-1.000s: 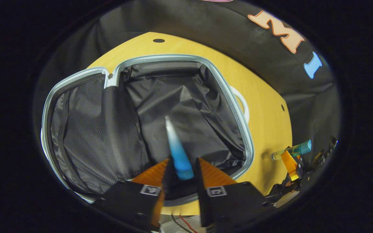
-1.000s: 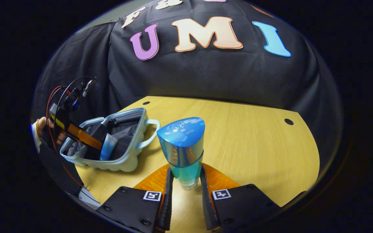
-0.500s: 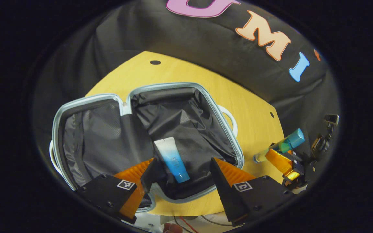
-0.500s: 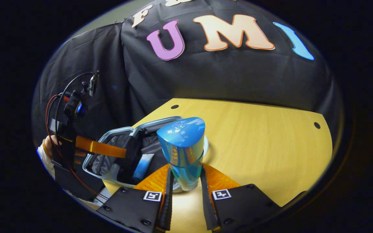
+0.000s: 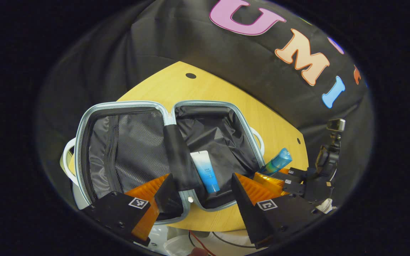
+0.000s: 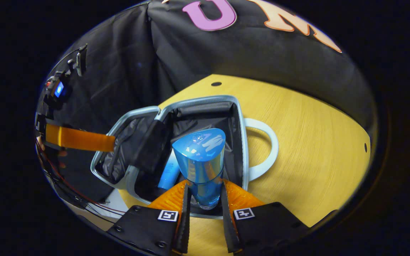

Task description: First open the suitcase, pack the skin care products into it, and then close the suitcase.

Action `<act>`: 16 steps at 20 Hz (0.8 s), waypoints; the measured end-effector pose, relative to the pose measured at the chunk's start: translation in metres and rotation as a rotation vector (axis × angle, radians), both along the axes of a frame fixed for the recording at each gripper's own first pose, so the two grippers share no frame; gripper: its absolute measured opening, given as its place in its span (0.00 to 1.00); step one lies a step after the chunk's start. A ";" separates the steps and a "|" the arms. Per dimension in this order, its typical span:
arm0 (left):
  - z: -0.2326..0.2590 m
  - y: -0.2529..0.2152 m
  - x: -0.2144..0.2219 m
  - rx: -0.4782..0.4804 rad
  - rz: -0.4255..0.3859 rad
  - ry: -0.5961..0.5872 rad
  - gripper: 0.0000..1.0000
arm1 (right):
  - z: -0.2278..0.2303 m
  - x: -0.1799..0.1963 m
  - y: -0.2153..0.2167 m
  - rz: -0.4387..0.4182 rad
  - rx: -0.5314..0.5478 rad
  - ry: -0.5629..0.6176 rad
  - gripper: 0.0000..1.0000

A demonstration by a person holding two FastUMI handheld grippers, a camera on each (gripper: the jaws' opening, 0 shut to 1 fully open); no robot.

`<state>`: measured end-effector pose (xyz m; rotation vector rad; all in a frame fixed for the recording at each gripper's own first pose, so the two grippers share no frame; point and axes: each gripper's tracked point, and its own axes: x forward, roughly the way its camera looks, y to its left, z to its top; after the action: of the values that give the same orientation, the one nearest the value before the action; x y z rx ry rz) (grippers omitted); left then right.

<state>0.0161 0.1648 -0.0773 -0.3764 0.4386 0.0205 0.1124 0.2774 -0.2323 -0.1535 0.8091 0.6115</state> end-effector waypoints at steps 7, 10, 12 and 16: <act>0.015 0.020 -0.017 -0.017 0.021 -0.051 0.89 | -0.020 0.002 0.008 -0.024 -0.080 0.043 0.42; 0.018 0.034 -0.024 -0.033 0.043 -0.063 0.94 | -0.023 0.003 0.012 -0.038 -0.088 0.055 0.42; 0.024 0.043 -0.028 -0.051 0.056 -0.096 0.95 | -0.022 0.006 0.013 -0.056 -0.087 0.057 0.43; 0.019 0.075 -0.042 -0.063 0.103 -0.115 0.94 | -0.008 0.019 0.027 -0.107 -0.007 0.024 0.58</act>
<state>-0.0263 0.2400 -0.0581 -0.4599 0.3061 0.0847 0.1310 0.3043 -0.2404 -0.1082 0.8374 0.5103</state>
